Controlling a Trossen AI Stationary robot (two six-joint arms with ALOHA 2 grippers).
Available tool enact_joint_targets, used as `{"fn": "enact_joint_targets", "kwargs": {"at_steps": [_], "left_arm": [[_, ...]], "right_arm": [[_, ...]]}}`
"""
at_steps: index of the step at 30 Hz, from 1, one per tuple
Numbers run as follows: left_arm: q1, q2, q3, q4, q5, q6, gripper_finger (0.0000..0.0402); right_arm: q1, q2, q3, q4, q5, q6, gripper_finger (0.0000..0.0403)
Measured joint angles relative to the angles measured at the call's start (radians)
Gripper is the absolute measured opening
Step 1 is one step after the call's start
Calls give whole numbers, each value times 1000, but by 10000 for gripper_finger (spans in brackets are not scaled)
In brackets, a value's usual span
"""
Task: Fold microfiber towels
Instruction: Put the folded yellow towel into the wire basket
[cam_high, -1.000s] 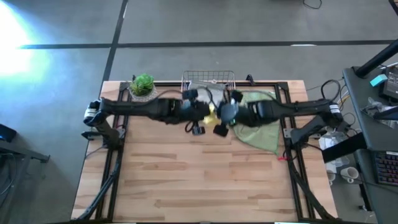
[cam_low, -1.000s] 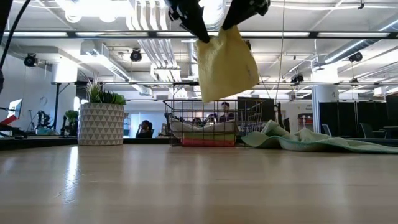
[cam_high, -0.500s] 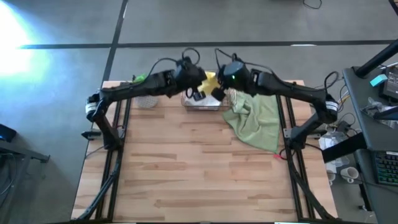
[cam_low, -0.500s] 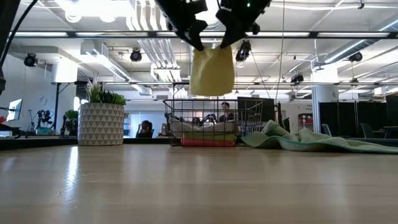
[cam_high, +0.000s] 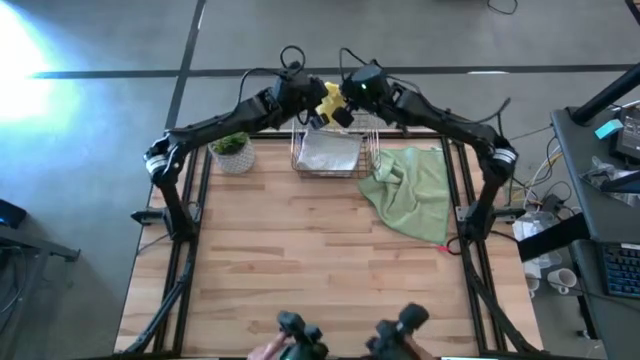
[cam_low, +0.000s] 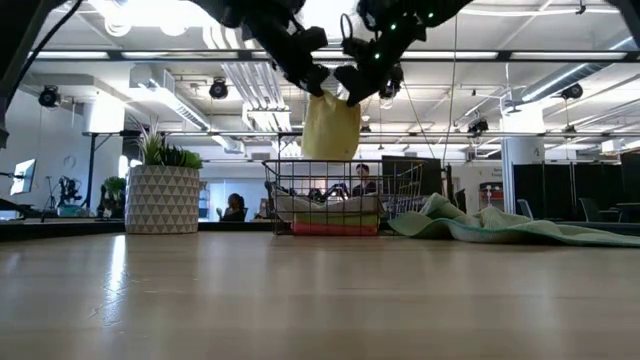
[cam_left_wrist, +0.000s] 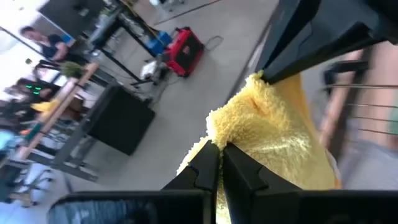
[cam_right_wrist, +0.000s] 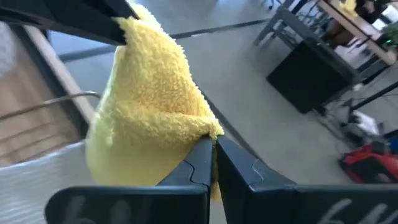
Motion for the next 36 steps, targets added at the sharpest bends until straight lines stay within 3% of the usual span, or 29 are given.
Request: {"fn": "enact_joint_targets", "kwargs": {"at_steps": [8,14,21,36], "left_arm": [[72,78,-2,224,2,140,0],[111,109,-4,245,7,141,0],[119,143,-8,-21,31,85,0],[31,103,-4,-371,137,1,0]], "right_arm": [[-83,188,257,-42,4,-131,8],[-144,314,446,-171,-1,-190,8],[-151,408,522,-434,-128,-189,8],[-69,361,518,-739,-240,-98,8]]}}
